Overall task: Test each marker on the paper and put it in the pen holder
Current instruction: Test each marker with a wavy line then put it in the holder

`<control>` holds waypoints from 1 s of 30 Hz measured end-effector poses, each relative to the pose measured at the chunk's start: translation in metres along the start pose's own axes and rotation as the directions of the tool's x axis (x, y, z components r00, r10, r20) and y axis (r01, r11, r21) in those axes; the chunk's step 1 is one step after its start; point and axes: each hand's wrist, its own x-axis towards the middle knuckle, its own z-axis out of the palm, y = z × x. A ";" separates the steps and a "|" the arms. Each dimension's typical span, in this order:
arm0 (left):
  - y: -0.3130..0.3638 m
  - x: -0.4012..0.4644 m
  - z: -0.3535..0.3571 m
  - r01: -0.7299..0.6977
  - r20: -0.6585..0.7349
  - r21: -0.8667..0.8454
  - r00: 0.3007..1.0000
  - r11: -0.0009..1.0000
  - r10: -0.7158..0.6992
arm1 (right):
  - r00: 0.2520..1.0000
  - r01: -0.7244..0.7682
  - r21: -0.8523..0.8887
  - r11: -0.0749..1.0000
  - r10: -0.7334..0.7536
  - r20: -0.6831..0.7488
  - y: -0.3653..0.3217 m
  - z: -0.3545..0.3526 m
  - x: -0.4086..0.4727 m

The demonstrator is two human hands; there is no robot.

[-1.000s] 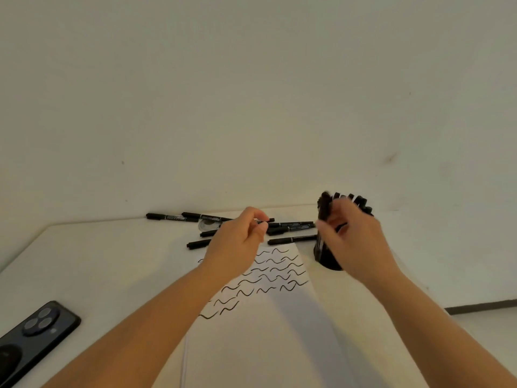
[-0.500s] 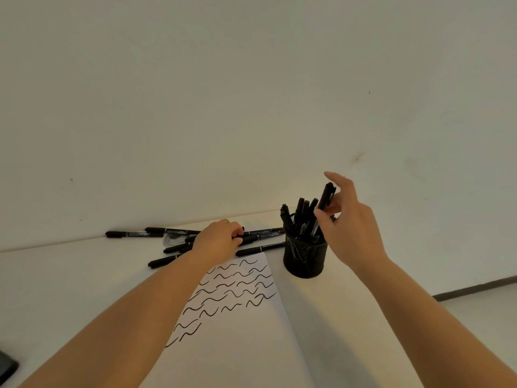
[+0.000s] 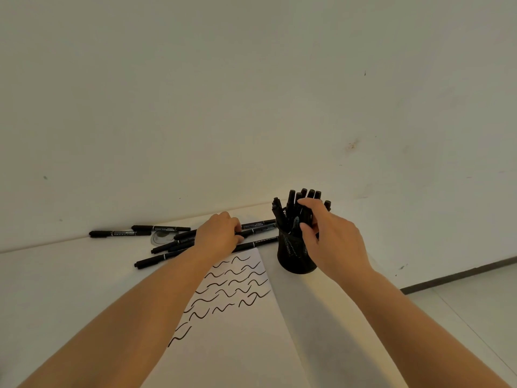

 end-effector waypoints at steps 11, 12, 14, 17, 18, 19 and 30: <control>-0.013 -0.022 -0.029 0.147 -0.076 -0.190 0.984 0.971 -0.164 | 0.991 0.016 -0.046 0.999 -0.022 -0.132 -0.013 -0.005 0.003; -0.015 -0.026 -0.033 0.153 -0.083 -0.214 0.981 0.965 -0.174 | 0.987 0.030 -0.062 0.998 -0.039 -0.155 -0.017 -0.006 0.003; -0.017 -0.037 -0.041 0.161 -0.093 -0.272 0.977 0.949 -0.193 | 0.970 0.078 -0.067 0.995 -0.091 -0.226 -0.028 -0.008 0.002; -0.018 -0.059 -0.053 0.156 -0.106 -0.406 0.971 0.901 -0.216 | 0.932 0.142 -0.061 0.988 -0.154 -0.327 -0.045 -0.007 -0.003; -0.018 -0.068 -0.056 0.146 -0.105 -0.475 0.970 0.868 -0.221 | 0.923 0.154 -0.060 0.986 -0.165 -0.347 -0.051 -0.006 -0.006; -0.018 -0.077 -0.059 0.134 -0.097 -0.553 0.970 0.822 -0.224 | 0.918 0.165 -0.047 0.985 -0.170 -0.359 -0.057 -0.005 -0.008; -0.025 -0.181 -0.069 0.024 -0.123 -0.826 0.968 0.563 -0.221 | 0.945 -0.297 0.678 0.672 0.104 0.311 -0.125 0.027 -0.044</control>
